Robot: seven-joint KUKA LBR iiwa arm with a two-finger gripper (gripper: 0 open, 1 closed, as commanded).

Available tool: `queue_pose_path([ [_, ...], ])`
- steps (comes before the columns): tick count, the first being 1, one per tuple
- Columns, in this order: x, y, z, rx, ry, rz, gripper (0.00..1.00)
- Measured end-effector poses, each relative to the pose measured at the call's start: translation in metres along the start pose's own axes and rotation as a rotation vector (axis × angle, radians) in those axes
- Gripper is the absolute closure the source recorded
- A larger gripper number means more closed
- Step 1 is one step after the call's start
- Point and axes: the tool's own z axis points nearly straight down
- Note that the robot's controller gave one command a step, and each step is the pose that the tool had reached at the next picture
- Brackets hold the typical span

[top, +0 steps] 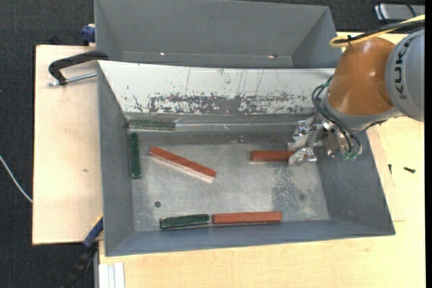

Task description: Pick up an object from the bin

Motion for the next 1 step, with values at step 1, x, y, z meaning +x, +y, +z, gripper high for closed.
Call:
queue_pose_path([
  [1, -0.0133, -0.022, -0.1463, 0.0, -0.004, 0.009, 1.0],
])
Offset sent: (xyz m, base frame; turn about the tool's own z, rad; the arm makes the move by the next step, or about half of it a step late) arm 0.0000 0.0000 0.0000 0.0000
